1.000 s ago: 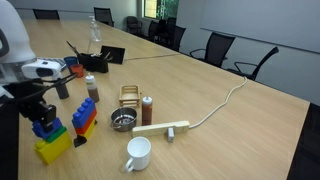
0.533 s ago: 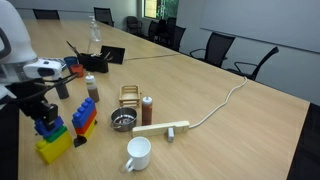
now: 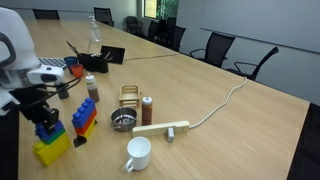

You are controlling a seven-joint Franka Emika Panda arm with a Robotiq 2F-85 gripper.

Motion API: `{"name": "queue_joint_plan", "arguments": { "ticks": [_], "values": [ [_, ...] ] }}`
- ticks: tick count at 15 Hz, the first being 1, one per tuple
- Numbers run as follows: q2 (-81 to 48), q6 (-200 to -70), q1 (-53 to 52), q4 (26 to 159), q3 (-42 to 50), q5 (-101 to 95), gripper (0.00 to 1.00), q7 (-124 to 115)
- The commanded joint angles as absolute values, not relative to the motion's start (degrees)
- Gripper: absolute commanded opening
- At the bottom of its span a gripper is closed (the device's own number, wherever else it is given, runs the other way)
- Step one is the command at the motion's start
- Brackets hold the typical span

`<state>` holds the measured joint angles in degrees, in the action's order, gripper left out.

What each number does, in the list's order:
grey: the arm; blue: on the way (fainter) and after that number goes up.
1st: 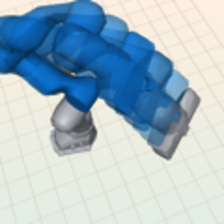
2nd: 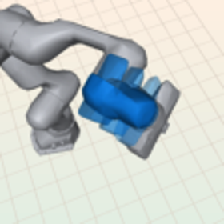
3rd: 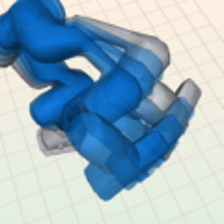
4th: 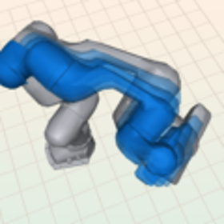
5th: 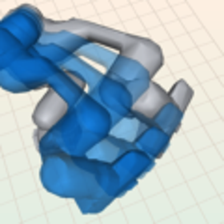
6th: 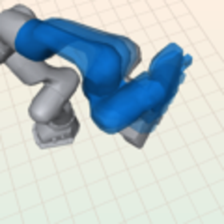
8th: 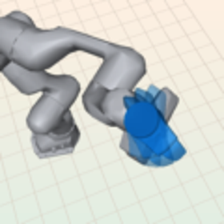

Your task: Put the blue building block on the right most stack of blocks

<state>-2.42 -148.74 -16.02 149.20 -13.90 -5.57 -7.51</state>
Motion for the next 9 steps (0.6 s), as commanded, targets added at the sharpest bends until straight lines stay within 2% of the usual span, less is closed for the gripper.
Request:
{"name": "queue_joint_plan", "arguments": {
  "ticks": [1,9],
  "values": [
    [-4.11,-150.29,-15.45,148.86,-14.34,-2.06,0.10,-4.58],
    [-5.42,-150.58,-15.01,148.69,-14.19,3.84,0.10,-0.05]
  ]
}}
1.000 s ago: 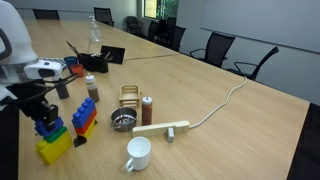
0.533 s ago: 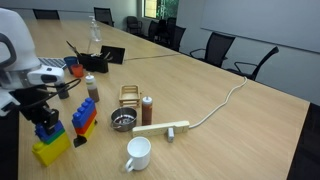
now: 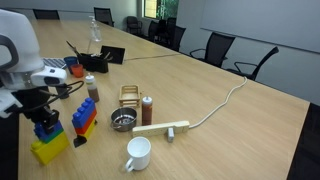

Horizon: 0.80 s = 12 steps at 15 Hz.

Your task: Put the blue building block on the right most stack of blocks

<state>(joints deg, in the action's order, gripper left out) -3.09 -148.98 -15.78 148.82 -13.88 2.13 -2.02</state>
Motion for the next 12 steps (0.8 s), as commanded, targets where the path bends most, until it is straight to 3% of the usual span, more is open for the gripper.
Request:
{"name": "queue_joint_plan", "arguments": {
  "ticks": [1,5,6,8,12],
  "values": [
    [-5.42,-150.58,-14.99,148.72,-14.11,3.42,0.10,-0.45],
    [-5.23,-150.74,-15.17,148.93,-13.45,-1.54,0.10,-5.19],
    [-5.28,-150.79,-15.16,148.88,-13.42,-1.95,0.60,-5.89],
    [-5.78,-150.89,-15.15,148.92,-13.25,-2.76,0.67,-7.49],
    [-8.29,-151.46,-15.33,148.59,-12.73,-2.85,0.95,-8.05]
  ]
}}
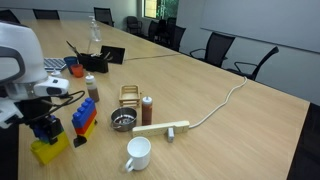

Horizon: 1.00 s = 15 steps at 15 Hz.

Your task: Put the blue building block on the right most stack of blocks

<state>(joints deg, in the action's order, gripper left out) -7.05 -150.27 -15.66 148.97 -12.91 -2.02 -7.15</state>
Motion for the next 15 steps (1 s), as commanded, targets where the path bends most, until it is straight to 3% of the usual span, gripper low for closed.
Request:
{"name": "queue_joint_plan", "arguments": {
  "ticks": [1,15],
  "values": [
    [-8.56,-151.74,-15.38,148.48,-12.64,-2.85,0.99,-8.11],
    [-7.71,-151.89,-15.43,148.49,-13.07,-1.98,1.00,-7.21]
  ]
}}
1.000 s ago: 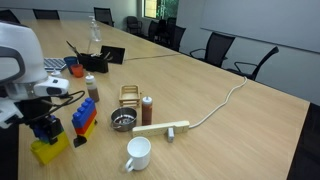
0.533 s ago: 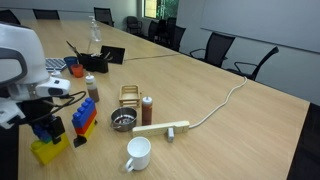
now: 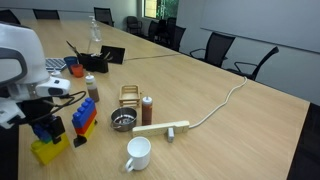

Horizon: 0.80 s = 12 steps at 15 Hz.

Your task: Put the blue building block on the right most stack of blocks

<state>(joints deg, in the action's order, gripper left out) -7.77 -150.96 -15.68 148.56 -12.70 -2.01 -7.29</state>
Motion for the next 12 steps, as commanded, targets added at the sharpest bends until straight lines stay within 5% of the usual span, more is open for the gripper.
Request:
{"name": "queue_joint_plan", "arguments": {
  "ticks": [1,12],
  "values": [
    [-7.43,-151.67,-15.51,148.49,-13.13,-1.98,1.00,-7.30],
    [0.68,-147.99,-16.65,148.92,-14.08,-6.29,1.00,-15.22]
  ]
}}
